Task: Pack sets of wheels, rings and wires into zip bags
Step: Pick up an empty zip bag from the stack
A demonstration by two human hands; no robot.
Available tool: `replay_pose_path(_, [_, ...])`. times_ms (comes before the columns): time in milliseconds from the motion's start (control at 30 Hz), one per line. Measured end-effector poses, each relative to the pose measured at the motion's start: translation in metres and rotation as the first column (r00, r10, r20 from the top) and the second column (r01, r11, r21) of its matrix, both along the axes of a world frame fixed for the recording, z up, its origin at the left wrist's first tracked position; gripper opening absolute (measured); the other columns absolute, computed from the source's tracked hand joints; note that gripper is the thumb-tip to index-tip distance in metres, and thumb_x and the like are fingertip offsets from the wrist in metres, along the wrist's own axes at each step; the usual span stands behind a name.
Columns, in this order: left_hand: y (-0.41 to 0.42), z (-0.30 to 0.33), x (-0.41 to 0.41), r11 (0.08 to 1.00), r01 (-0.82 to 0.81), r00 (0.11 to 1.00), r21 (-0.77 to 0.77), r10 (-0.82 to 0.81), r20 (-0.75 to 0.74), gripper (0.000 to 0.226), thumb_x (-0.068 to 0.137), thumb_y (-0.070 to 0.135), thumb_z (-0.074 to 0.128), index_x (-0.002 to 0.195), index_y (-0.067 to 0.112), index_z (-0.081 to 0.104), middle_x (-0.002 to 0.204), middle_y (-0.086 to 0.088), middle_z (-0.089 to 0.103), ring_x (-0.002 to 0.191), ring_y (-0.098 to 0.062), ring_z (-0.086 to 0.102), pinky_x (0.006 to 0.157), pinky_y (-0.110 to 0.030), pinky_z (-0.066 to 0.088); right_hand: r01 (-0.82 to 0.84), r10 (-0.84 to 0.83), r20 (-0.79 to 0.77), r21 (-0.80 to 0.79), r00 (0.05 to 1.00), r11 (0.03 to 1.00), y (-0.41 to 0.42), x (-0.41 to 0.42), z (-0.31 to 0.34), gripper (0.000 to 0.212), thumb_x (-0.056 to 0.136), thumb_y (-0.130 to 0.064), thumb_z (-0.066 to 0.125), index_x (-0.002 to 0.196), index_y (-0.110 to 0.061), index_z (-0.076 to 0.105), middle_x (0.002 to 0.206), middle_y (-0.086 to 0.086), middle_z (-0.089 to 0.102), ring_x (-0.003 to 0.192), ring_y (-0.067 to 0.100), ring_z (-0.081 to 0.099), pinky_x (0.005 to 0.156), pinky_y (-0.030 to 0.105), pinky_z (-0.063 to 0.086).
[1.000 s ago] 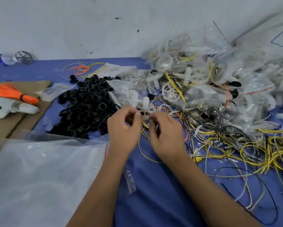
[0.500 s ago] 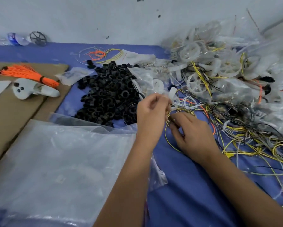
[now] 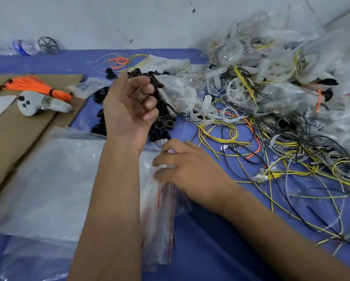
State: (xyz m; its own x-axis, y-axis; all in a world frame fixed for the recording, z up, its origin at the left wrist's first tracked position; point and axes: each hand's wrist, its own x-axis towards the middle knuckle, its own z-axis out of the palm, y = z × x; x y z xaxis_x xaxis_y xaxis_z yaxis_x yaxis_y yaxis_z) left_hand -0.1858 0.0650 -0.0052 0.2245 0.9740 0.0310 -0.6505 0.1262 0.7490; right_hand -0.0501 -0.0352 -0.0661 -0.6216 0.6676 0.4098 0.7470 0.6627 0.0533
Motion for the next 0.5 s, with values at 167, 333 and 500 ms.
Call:
replay_pose_path(167, [-0.005, -0.005, 0.021, 0.997, 0.061, 0.974, 0.047, -0.049, -0.220, 0.036, 0.103, 0.039, 0.045, 0.083, 0.014, 0.062, 0.072, 0.000, 0.058, 0.054, -0.012, 0.039, 0.043, -0.020, 0.020, 0.193, -0.188, -0.164, 0.019, 0.968, 0.981, 0.005, 0.041, 0.010, 0.008, 0.084, -0.008, 0.068, 0.084, -0.010, 0.076, 0.091, 0.002, 0.071, 0.091, 0.033, 0.059, 0.072, 0.043, 0.052])
replay_pose_path(333, [-0.022, -0.029, 0.072, 0.994, -0.014, 0.906, 0.109, 0.059, -0.420, 0.033, 0.103, 0.023, 0.054, 0.071, 0.014, 0.056, 0.057, 0.001, 0.049, 0.042, -0.009, 0.034, 0.040, -0.015, 0.020, 0.369, -0.351, -0.452, -0.050, 0.820, 0.928, 0.007, 0.088, 0.014, 0.021, 0.085, 0.006, 0.060, 0.091, -0.005, 0.077, 0.098, 0.009, 0.074, 0.088, 0.033, 0.064, 0.079, 0.039, 0.053])
replay_pose_path(500, [-0.033, -0.063, 0.097, 0.951, 0.062, 0.694, 0.304, 0.178, -0.698, 0.036, 0.098, 0.031, 0.063, 0.068, 0.011, 0.054, 0.060, -0.001, 0.045, 0.057, -0.017, 0.040, 0.056, -0.032, 0.035, 0.283, -0.545, -0.755, -0.468, 0.364, 0.837, 0.003, 0.099, 0.009, 0.023, 0.098, -0.003, 0.060, 0.111, -0.020, 0.069, 0.103, 0.001, 0.072, 0.084, 0.013, 0.073, 0.071, 0.028, 0.058])
